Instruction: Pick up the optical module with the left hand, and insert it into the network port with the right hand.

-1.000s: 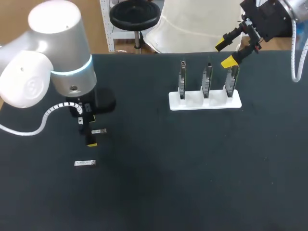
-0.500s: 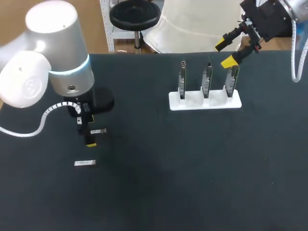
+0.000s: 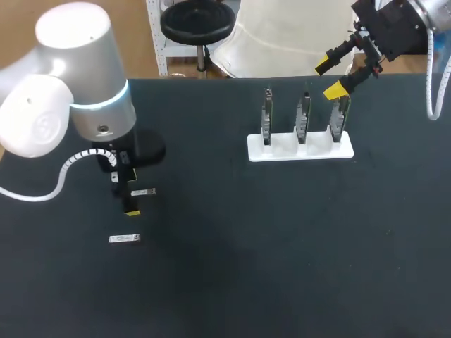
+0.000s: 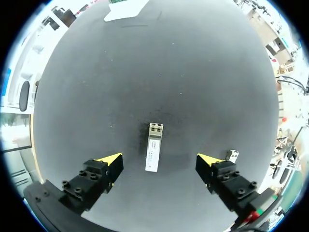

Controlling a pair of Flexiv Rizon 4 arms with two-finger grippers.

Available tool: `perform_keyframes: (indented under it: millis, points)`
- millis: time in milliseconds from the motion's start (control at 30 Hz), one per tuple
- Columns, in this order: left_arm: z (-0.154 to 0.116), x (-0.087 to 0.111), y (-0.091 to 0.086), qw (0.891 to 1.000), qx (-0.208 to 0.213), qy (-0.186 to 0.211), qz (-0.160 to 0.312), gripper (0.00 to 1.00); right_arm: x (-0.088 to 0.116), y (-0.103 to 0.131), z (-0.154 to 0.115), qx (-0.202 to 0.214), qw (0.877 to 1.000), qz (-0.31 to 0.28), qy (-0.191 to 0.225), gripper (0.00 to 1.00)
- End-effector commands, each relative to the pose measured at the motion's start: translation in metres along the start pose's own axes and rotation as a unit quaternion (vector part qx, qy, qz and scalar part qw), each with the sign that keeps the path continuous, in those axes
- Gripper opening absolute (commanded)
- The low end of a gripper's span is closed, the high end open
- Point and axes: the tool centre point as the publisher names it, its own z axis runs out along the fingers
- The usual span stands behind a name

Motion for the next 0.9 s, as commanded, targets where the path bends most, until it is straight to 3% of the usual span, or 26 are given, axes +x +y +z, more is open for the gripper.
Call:
perform_keyframes:
  millis: [33,67,133,167,200,267,333,800,900]
  points:
    - [0.0017,-0.0009,0.0026,1.0,0.004,0.002,0.001,1.0,0.0003,0.0015,0.0001,0.002,1.0,0.0,0.0,1.0]
    - [0.0021,-0.0009,0.0026,1.0,0.005,0.002,0.002,1.0,0.0003,0.0015,0.0001,0.002,1.0,0.0,0.0,1.0]
    - [0.0027,-0.0008,0.0024,1.0,0.006,0.002,0.002,0.62,0.0003,0.0015,0.0001,0.002,1.0,0.0,0.0,1.0]
    - [0.0032,-0.0007,0.0023,1.0,0.006,0.002,0.002,0.49,0.0003,0.0015,0.0001,0.002,1.0,0.0,0.0,1.0]
    - [0.0037,-0.0006,0.0024,1.0,0.007,0.002,0.001,0.44,0.0003,0.0015,0.0001,0.002,1.0,0.0,0.0,1.0]
    - [0.0042,-0.0004,0.0024,1.0,0.008,0.002,0.001,0.17,0.0003,0.0015,0.0001,0.002,1.0,0.0,0.0,1.0]
    - [0.0046,-0.0002,0.0026,1.0,0.008,0.002,0.001,0.02,0.0003,0.0015,0.0001,0.002,1.0,0.0,0.0,1.0]
    - [0.0062,0.0048,0.0046,1.0,0.014,-0.002,-0.009,0.0,0.0003,0.0015,0.0001,0.002,1.0,0.0,0.0,1.0]
    - [0.0015,0.0051,0.0081,0.999,0.023,-0.021,-0.016,0.0,0.0003,0.0015,0.0001,0.002,1.0,0.0,0.0,1.0]
